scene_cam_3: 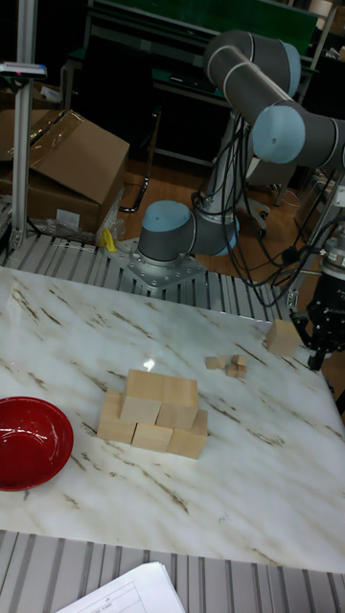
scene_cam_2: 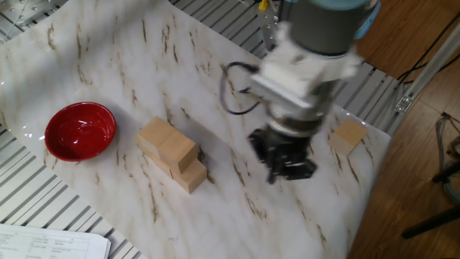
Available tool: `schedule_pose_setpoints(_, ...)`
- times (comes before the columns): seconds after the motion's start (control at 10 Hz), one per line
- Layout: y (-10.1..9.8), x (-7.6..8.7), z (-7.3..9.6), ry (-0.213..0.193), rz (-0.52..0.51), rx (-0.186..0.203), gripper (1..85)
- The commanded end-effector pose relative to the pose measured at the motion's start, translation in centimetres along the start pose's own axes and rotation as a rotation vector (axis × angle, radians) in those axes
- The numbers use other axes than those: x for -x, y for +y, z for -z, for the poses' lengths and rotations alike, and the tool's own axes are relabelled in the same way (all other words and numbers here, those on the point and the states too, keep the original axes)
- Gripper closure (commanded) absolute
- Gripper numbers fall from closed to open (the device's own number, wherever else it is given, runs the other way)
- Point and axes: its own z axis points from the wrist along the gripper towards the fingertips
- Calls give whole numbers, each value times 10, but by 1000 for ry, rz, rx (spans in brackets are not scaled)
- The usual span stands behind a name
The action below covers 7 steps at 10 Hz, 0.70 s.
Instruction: Stack the blocks into a pyramid shape
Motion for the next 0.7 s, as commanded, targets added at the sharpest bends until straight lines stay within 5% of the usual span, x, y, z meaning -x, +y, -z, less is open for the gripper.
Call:
schedule_pose_setpoints(0.0,10,-33,10,8,5,8,843)
schedule_pose_setpoints(0.4,11,-62,-4,2,-15,27,843)
schedule_pose_setpoints(0.6,15,-63,-7,1,-25,33,843)
